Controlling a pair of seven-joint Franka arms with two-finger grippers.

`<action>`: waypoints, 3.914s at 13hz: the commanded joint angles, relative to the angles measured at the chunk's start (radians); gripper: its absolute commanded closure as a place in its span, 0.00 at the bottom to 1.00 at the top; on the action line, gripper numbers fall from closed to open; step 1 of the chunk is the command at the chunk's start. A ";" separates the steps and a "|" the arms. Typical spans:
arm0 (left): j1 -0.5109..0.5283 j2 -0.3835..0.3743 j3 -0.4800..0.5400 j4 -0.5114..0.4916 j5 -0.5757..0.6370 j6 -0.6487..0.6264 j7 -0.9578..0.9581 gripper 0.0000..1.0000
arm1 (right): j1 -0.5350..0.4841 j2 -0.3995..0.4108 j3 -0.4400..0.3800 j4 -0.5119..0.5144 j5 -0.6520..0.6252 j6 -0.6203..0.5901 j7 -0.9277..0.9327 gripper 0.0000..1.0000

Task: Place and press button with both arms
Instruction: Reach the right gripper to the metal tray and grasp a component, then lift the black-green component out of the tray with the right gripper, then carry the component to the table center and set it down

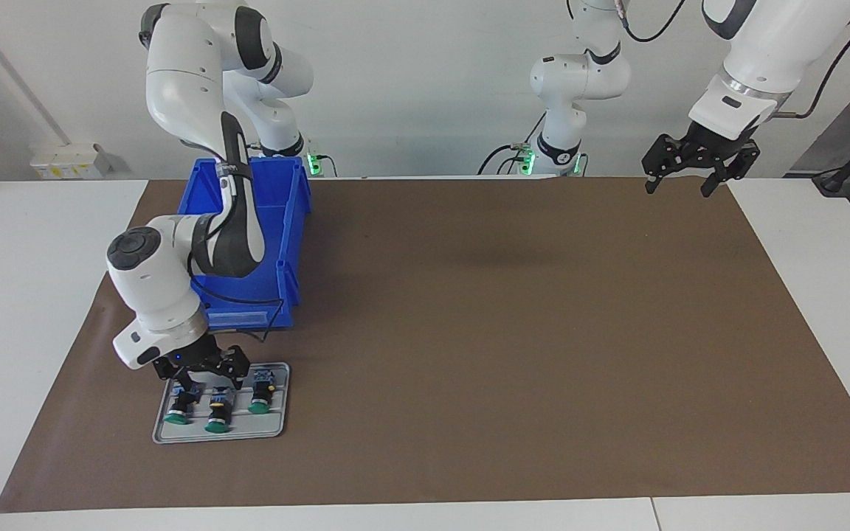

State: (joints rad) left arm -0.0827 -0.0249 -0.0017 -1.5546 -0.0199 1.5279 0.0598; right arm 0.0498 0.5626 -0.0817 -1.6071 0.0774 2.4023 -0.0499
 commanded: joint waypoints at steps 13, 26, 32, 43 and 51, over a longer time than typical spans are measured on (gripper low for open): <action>0.012 -0.024 -0.003 -0.027 -0.012 -0.005 0.012 0.00 | -0.019 0.077 0.016 0.061 0.030 0.061 -0.063 0.58; 0.012 -0.024 -0.003 -0.027 -0.012 -0.005 0.012 0.00 | 0.004 -0.024 0.011 0.236 0.029 -0.261 0.532 1.00; 0.012 -0.024 -0.003 -0.027 -0.012 -0.005 0.012 0.00 | 0.209 -0.113 0.007 0.207 -0.025 -0.353 1.282 1.00; 0.012 -0.024 -0.003 -0.027 -0.012 -0.005 0.012 0.00 | 0.702 -0.040 0.013 0.055 -0.341 -0.276 2.392 1.00; 0.012 -0.024 -0.003 -0.027 -0.012 -0.005 0.012 0.00 | 0.765 0.000 0.016 0.033 -0.340 -0.249 2.592 1.00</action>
State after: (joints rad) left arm -0.0827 -0.0249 -0.0017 -1.5547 -0.0199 1.5278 0.0598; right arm 0.8118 0.5700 -0.0641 -1.5541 -0.2395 2.1382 2.4941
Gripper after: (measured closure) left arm 0.000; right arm 0.674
